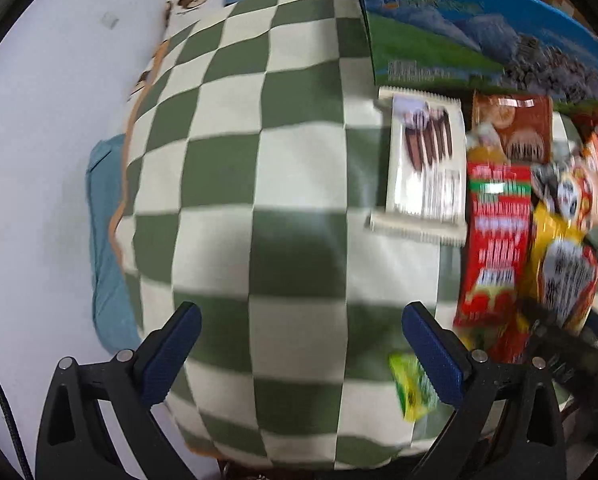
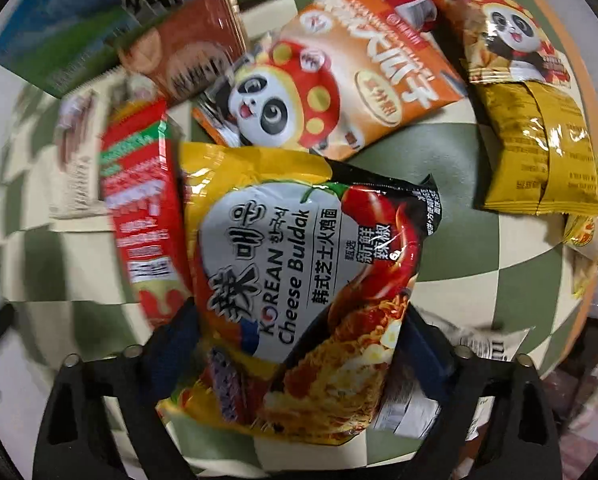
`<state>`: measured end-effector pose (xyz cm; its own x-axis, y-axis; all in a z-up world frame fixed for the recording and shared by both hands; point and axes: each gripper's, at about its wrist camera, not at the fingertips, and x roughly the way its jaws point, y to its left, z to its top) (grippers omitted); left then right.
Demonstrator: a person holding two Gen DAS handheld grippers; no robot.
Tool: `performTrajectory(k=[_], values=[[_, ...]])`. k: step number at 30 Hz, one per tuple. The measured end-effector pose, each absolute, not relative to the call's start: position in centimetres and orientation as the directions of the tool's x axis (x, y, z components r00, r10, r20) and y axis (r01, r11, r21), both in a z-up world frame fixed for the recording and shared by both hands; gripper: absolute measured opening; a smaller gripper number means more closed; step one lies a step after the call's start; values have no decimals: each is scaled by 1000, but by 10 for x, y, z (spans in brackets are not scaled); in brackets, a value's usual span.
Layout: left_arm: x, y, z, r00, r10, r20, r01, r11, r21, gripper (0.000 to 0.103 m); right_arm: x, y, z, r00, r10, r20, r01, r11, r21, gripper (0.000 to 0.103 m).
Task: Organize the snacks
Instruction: 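Grasp the white Franzzi biscuit pack with the left tool while the right tool grasps the Cheese Buldak noodle pack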
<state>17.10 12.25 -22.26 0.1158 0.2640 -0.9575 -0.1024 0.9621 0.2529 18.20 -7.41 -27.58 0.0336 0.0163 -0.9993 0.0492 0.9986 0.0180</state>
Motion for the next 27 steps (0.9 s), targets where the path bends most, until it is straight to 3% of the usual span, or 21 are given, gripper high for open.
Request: performTrajectory(k=[8,15,27], values=[[243,91,-256,126,124,-984,12,992,127,102,182,-68,-264,49,-2,-999,73,997,1,87],[264,89,-270,156,16,-988,26,999,20,74,183,-72,-247,44,-8,-999,73,997,-5,87],[266,102,-283,142,3,-990,-1,1000,3,75,198,-70,-251,15,-17,-1000,35,999,-16,87]])
